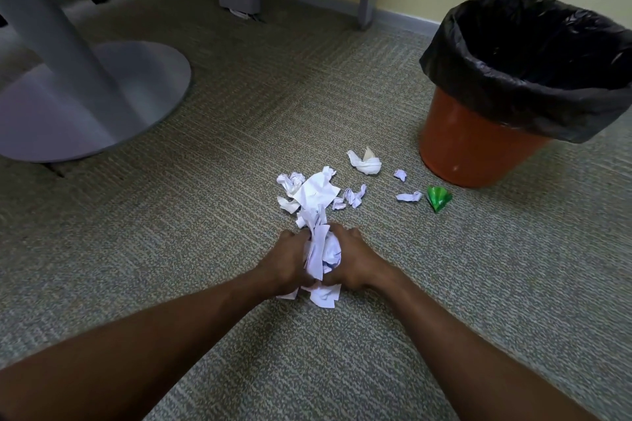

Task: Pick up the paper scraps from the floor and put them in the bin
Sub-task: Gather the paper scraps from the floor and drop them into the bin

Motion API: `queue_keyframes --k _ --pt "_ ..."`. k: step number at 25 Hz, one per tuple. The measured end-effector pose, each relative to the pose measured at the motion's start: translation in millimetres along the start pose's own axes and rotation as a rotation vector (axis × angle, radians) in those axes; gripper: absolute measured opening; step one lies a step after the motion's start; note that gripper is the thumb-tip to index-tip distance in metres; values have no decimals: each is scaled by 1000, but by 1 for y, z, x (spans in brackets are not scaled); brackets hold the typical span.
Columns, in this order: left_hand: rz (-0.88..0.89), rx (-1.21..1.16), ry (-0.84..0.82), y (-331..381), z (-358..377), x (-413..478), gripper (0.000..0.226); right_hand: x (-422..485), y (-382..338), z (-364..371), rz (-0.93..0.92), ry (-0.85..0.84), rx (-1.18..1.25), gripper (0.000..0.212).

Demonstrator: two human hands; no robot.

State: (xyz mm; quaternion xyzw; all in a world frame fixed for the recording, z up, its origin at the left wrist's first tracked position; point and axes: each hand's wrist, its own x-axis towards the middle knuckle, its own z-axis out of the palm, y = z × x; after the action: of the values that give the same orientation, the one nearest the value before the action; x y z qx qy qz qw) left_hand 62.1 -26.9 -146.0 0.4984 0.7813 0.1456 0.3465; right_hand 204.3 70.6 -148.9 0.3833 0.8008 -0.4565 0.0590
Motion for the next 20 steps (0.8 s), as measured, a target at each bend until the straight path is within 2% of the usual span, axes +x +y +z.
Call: queue_keyframes --k 8,20 --pt "153 -175 145 15 -1 -16 63 -7 8 3 -69 63 102 99" --pt "221 -55 291 50 -23 -17 71 -37 -14 -44 -212 197 115 100"
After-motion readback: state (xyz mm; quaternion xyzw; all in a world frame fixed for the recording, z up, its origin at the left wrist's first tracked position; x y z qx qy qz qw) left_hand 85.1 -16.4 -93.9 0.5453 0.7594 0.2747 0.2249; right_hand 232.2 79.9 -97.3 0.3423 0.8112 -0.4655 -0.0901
